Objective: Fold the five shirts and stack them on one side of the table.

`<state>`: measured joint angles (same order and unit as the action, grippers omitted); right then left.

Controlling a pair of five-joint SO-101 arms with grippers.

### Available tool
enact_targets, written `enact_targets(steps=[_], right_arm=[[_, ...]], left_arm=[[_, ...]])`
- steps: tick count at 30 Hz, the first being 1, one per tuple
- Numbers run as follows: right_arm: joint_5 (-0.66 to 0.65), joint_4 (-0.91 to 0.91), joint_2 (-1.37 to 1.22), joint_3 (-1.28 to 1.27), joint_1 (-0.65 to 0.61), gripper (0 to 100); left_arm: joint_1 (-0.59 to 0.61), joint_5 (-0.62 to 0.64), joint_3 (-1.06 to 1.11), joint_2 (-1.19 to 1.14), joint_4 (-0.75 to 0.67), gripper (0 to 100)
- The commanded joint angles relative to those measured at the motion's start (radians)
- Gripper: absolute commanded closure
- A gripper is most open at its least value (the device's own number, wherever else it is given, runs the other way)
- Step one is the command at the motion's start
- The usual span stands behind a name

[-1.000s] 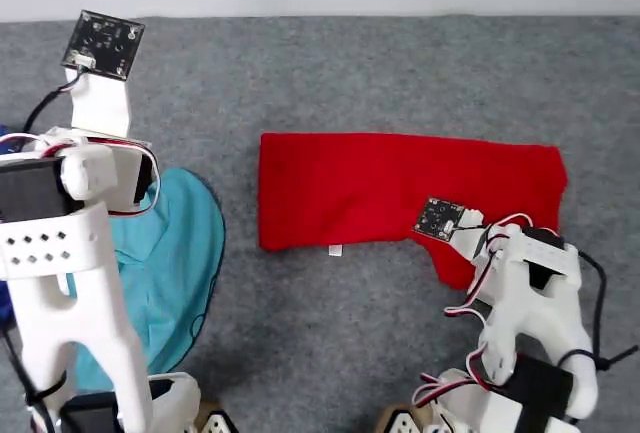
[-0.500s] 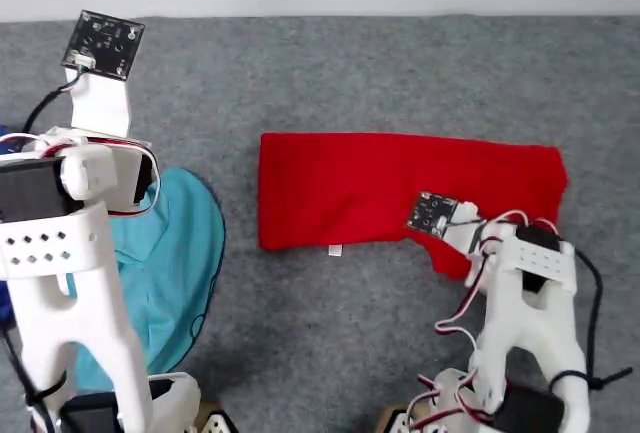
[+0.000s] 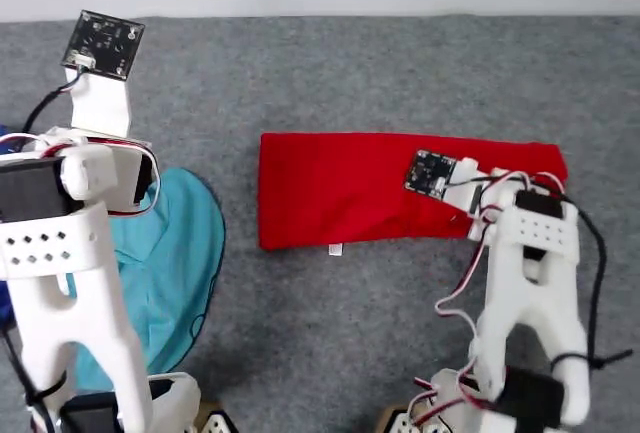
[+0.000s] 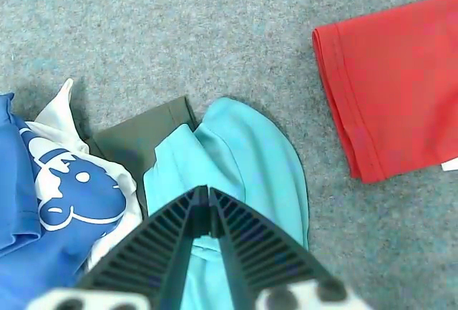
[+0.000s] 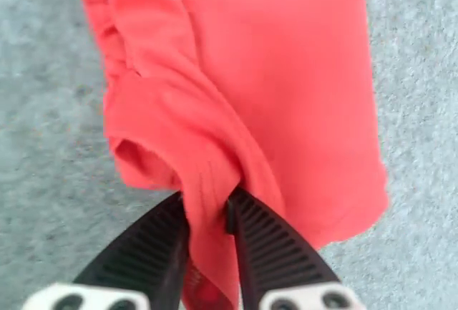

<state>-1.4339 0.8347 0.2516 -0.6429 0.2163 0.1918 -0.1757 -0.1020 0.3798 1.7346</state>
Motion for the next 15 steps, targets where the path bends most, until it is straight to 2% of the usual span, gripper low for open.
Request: enact_targets(steps=[1,5,15], right_arm=[[-0.002,-0.008,-0.074,0.155,-0.004,98.5],[-0.002,0.053,-0.119,0.252,-0.005,98.5],[-0.002,0.515,-0.117,0.407,-0.005,98.5]], left_arm=[[0.005,-0.009,-0.005,0.026,0.002,99],[0.005,-0.009,-0.005,0.028,0.002,99],[0.003,-0.009,-0.007,0.028,0.002,99]])
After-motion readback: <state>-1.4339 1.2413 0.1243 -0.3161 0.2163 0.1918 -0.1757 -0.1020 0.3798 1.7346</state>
